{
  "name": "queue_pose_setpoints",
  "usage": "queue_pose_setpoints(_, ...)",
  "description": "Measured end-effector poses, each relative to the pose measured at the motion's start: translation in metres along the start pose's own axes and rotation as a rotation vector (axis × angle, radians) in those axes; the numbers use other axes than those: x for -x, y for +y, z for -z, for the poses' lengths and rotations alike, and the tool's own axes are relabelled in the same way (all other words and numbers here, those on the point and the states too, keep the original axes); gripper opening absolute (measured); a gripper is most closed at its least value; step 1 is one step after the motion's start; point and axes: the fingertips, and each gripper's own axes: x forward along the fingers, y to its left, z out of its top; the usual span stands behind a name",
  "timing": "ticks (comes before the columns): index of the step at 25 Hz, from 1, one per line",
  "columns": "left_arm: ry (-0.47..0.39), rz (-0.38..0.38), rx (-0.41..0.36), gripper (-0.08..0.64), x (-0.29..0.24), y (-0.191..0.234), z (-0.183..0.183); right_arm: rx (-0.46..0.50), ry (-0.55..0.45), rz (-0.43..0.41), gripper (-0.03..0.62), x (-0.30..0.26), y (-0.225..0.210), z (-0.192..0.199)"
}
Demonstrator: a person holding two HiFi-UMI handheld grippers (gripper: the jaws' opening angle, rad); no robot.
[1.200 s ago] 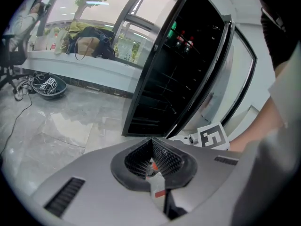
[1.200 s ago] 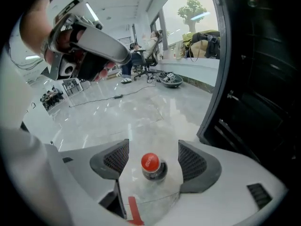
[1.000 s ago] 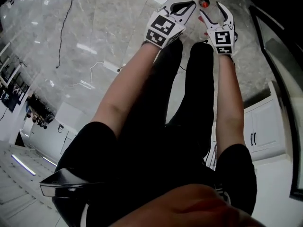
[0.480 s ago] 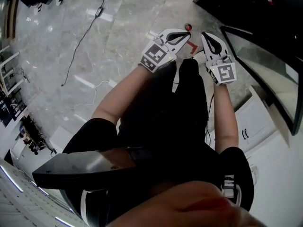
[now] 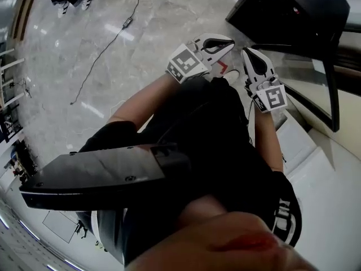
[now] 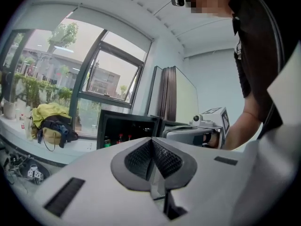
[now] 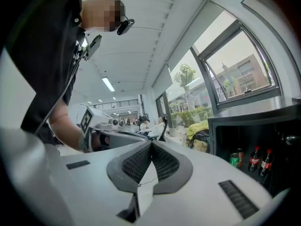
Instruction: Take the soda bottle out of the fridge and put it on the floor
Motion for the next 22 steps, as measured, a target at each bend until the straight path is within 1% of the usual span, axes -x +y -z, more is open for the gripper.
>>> queue_pose_setpoints(5,-0.052,0.018,-0.032,0.002,0.010,-0.018,-0.048,0.001,-0.059,-0.002,0.012,0.014,0.017,-0.056)
queue_pose_setpoints(10,-0.080,0.028,-0.064,0.000,0.024,-0.035,-0.080,0.002,-0.090,-0.016,0.012,0.027,0.031,-0.093)
queue_pose_setpoints(14,-0.098,0.027,-0.086,0.001,0.021,-0.034,-0.095,0.026,-0.102,-0.026,0.012,0.028,0.029,-0.110)
queue_pose_setpoints(16,-0.106,0.027,-0.090,0.001,0.018,-0.033,-0.097,0.029,-0.101,-0.032,0.012,0.025,0.028,-0.113)
queue_pose_setpoints(22,-0.120,0.018,-0.066,0.001,0.018,-0.029,-0.099,0.060,-0.080,-0.040,0.012,0.017,0.024,-0.114)
